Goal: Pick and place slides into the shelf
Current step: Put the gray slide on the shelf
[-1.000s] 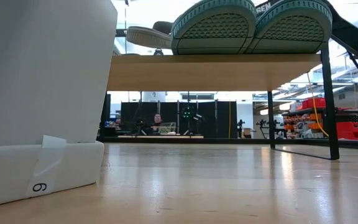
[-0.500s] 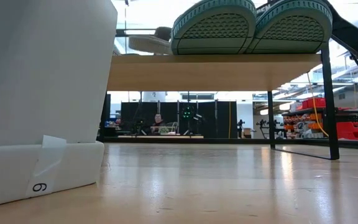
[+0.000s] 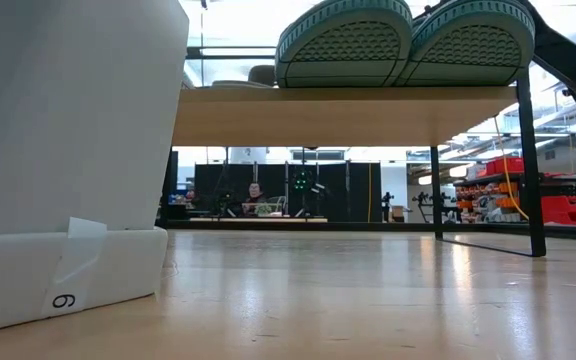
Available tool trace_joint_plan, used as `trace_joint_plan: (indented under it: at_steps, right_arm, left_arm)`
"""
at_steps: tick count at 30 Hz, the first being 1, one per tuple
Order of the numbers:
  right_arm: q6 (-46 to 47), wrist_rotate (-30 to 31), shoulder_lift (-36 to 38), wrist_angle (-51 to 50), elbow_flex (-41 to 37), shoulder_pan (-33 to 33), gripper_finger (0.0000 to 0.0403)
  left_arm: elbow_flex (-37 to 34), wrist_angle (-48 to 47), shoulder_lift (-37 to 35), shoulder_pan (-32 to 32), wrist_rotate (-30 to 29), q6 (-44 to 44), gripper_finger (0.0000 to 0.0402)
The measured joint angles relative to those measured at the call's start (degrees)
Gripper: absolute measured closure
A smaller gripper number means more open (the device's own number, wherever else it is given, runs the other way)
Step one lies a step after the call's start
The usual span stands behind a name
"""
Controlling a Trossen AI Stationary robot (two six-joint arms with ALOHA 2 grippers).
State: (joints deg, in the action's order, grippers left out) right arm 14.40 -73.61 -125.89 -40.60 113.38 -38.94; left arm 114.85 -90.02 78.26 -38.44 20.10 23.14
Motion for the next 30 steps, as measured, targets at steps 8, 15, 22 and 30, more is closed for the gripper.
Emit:
trace_joint_plan:
  at_steps: [8,15,22,30]
  right_arm:
    - [0.0,0.7,0.0,0.5,-0.3,1.4,0.0355]
    - [0.1,1.5,0.0,2.9,-0.3,3.7,0.0355]
    - [0.1,4.9,0.0,4.9,-0.3,4.3,0.0355]
    - [-0.7,6.1,0.0,4.9,-0.3,4.3,0.0355]
  left_arm:
    - [0.0,0.0,0.0,0.0,0.0,0.0,0.0383]
    - [0.0,0.0,0.0,0.0,0.0,0.0,0.0394]
    - [0.0,0.0,0.0,0.0,0.0,0.0,0.0382]
    - [0.0,0.0,0.0,0.0,0.0,0.0,0.0394]
